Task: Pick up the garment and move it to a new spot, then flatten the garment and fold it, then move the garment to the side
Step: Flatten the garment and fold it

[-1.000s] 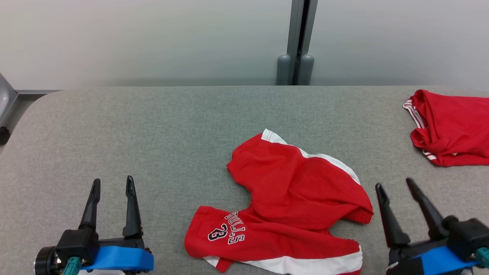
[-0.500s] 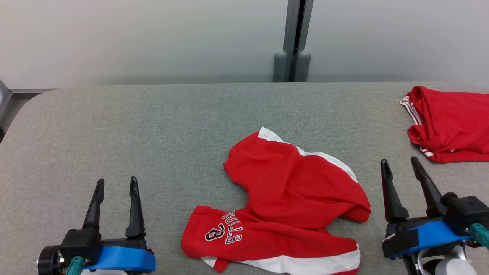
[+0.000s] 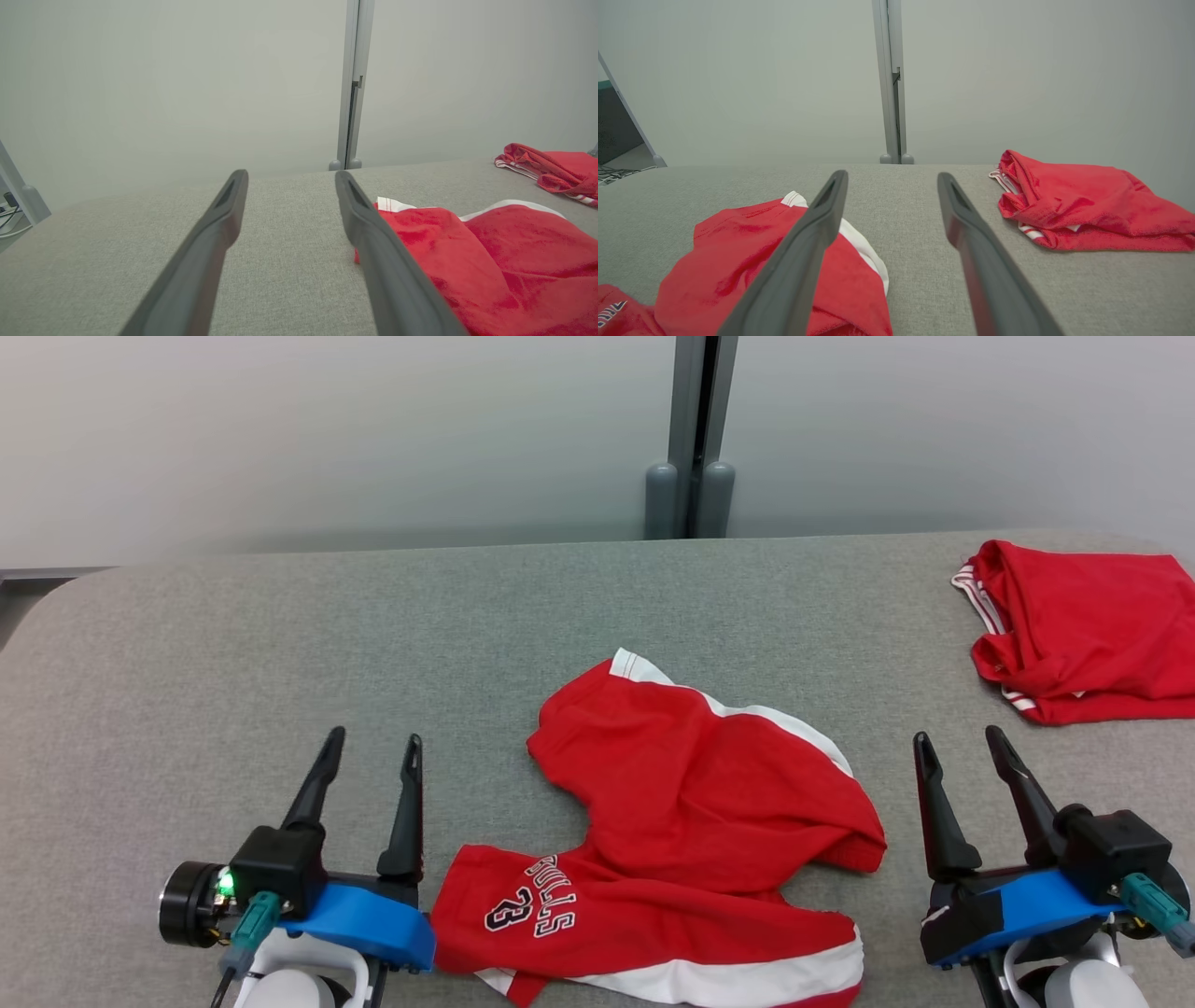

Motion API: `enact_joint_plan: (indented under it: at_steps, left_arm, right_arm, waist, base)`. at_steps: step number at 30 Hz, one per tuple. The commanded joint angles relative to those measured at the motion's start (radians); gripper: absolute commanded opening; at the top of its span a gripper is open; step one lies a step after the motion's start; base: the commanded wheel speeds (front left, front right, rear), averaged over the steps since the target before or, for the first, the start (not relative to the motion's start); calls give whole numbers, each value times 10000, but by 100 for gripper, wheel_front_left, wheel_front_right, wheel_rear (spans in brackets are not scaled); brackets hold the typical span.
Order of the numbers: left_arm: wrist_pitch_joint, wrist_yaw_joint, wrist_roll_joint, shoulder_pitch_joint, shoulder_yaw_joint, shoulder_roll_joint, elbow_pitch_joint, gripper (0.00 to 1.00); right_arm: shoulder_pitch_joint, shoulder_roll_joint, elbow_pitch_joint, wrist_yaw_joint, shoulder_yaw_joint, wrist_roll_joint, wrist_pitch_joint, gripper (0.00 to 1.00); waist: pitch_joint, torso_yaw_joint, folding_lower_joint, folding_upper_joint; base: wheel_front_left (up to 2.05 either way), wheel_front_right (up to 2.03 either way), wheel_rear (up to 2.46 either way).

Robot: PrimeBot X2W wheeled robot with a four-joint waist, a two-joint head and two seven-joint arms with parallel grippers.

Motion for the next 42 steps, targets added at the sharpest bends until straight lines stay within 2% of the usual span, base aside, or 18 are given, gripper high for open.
enact_joint_plan:
  at_steps: [1,9,16,22,28,29,31,36,42]
  left_arm:
    - [163,-50,9,-105,-64,124,54,100]
    - [2200,-188,-634,-78,-746,526,742,100]
    - [3349,-234,-1229,-16,-1484,850,1413,100]
    - [3920,-239,-1523,-328,-2065,1085,2087,100]
    - [3860,-219,-1709,-706,-2572,1131,2594,100]
    - [3756,-214,-1684,-789,-2714,1171,2644,49]
    - [3527,-214,-1848,-966,-2855,1143,2771,0]
    - [3273,-211,-1967,-1541,-3232,1310,3129,0]
    - [2847,-210,-2172,-2667,-2967,1608,3258,0]
  right_arm:
    - [9,-1,34,1,-4,-25,-7,100]
    - [49,9,151,1,24,39,-1,100]
    - [-68,-14,191,1,41,53,-18,100]
    - [-258,-54,261,1,80,91,-54,100]
    - [-317,-90,330,1,108,133,-135,100]
    - [-343,-96,345,1,118,142,-143,100]
    - [-380,-91,367,1,117,140,-162,100]
    - [-359,-78,385,1,78,108,-212,100]
    - [-520,-138,351,1,14,166,-256,100]
  waist:
    - [-8,-33,-1,0]
    - [49,-276,-1,0]
    - [243,-415,-1,0]
    - [424,-519,-1,0]
    - [566,-600,-1,0]
    - [580,-616,-1,0]
    - [610,-633,-1,0]
    - [658,-622,-1,0]
    - [863,-648,-1,0]
  base:
    - [0,0,0]
    - [0,0,0]
    - [0,0,0]
    - [0,0,0]
    - [0,0,0]
    - [0,0,0]
    - [0,0,0]
    - [0,0,0]
    - [0,0,0]
